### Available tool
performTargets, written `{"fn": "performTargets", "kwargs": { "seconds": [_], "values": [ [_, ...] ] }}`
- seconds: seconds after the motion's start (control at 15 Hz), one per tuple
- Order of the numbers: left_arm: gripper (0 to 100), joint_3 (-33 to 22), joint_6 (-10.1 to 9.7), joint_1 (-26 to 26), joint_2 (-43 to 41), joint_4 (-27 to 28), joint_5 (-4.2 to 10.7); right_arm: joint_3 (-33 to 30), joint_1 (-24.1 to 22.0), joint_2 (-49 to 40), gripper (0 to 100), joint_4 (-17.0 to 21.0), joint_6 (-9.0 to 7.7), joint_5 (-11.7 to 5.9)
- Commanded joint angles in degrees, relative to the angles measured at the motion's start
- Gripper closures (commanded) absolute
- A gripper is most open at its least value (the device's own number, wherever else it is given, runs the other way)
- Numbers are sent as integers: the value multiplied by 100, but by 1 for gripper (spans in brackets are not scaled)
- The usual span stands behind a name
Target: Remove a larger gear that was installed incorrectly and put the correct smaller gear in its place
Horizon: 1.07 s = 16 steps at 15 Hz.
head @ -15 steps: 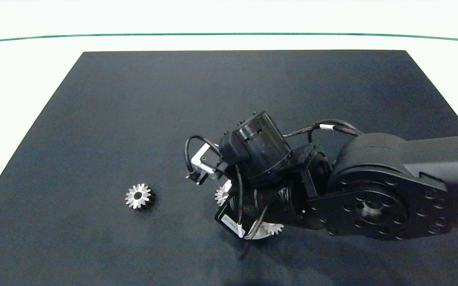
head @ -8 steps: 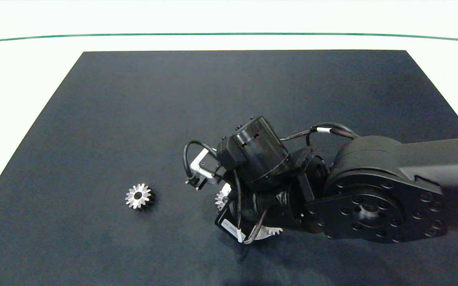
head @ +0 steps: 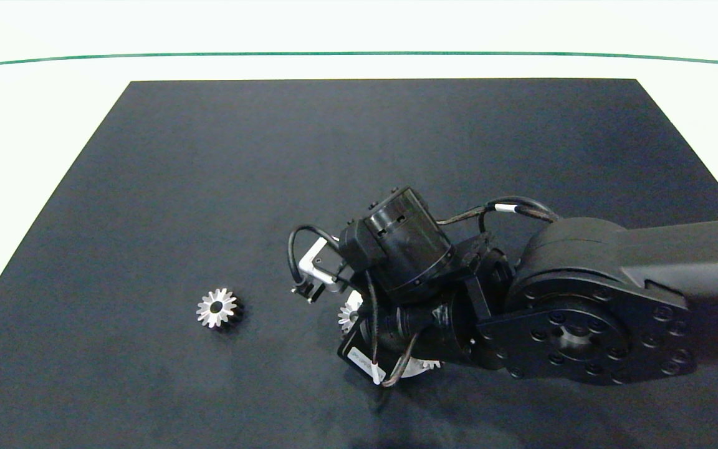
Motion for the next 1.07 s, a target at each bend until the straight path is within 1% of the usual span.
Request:
{"fn": "performTargets", "kwargs": {
  "seconds": [0.07,0.4,0.53,0.6,0.67,0.73,0.8,0.87,0.93,1.0,1.07],
  "values": [
    [0,3,3,-1,-14,17,6,12,9,-15,0,7,-2,-12],
    [0,12,3,-1,-14,17,6,21,-9,-94,0,7,15,-12],
    [0,30,3,-1,-5,17,6,100,-35,-305,0,15,95,-12],
    [0,38,3,-1,13,17,6,196,-35,-464,0,15,279,-118],
    [0,38,3,-1,4,17,6,267,-35,-657,0,33,437,-320],
    [0,38,12,8,4,17,6,355,-35,-885,0,112,552,-513],
    [0,38,12,8,-14,17,6,416,-35,-1167,0,218,701,-654],
    [0,38,12,17,-23,17,6,460,-35,-1448,0,341,894,-803],
    [0,38,3,26,-31,17,6,478,-35,-1633,0,411,1044,-935],
    [0,38,3,43,-49,17,6,583,-53,-2010,0,464,1325,-1251],
    [0,56,3,61,-93,17,6,750,-141,-2283,0,464,1430,-1506]
  ]
}}
